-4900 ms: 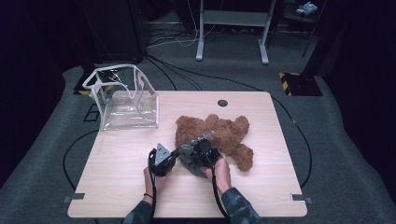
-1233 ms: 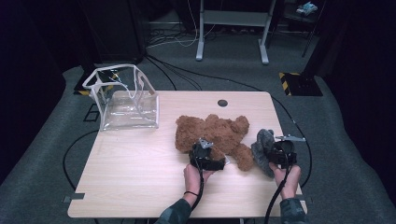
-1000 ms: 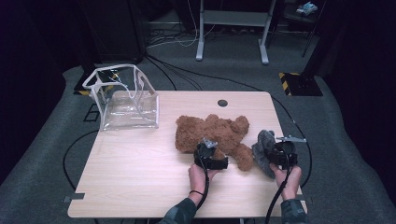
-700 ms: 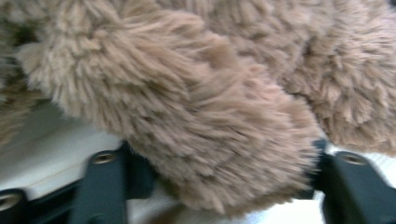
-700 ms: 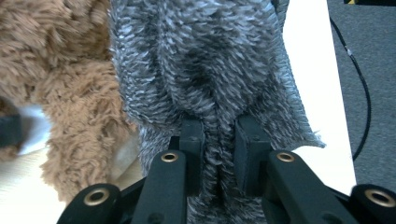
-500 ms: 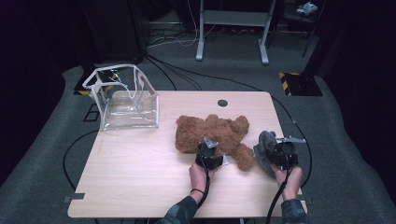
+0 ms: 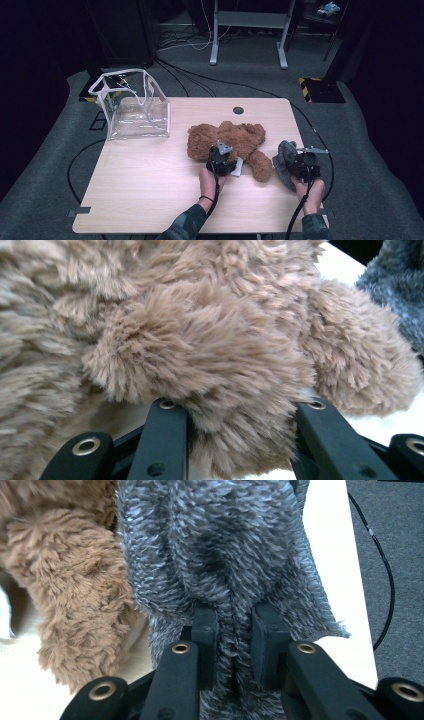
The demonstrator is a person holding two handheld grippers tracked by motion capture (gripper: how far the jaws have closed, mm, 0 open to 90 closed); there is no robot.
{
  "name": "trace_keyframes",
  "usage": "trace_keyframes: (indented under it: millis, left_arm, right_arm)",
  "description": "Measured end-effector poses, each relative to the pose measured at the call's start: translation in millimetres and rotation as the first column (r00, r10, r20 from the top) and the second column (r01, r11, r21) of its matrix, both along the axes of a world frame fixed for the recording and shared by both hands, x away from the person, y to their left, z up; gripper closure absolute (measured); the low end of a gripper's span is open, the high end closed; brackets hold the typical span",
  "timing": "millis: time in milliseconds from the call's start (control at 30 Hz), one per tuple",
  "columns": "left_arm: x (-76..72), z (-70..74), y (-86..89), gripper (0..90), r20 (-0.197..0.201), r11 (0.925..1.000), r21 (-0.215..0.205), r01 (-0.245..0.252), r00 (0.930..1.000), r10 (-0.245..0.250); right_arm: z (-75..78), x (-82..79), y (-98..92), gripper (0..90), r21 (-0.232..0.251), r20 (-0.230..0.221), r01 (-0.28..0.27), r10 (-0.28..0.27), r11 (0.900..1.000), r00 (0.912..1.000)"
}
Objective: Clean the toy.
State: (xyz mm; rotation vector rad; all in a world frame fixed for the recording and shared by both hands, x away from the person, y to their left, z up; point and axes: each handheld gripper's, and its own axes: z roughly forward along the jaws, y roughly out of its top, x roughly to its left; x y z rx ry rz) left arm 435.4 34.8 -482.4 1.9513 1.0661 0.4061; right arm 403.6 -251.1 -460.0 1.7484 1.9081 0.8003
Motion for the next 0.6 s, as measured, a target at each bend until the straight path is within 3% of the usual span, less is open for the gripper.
trace_keyframes:
  millis: [367,467,600]
  left_arm:
    - [12.0,26.0,9.9,70.7,0.084,0.9988,0.019,0.045,0.9954,-0.047]
    - [13.6,36.7,13.5,71.0,0.106,0.9983,-0.003,0.058,0.9927,-0.058]
    - [11.6,51.7,17.1,71.2,0.112,0.9925,-0.083,0.089,0.9905,-0.080]
  right_arm:
    - [0.4,1.4,0.4,75.3,-0.005,0.003,-0.005,0.005,1.000,1.0000]
    - [1.1,1.7,1.6,75.3,0.000,-0.001,0.002,-0.002,1.000,1.0000]
    - [1.8,2.9,1.5,75.3,-0.002,0.003,-0.005,0.005,1.000,1.0000]
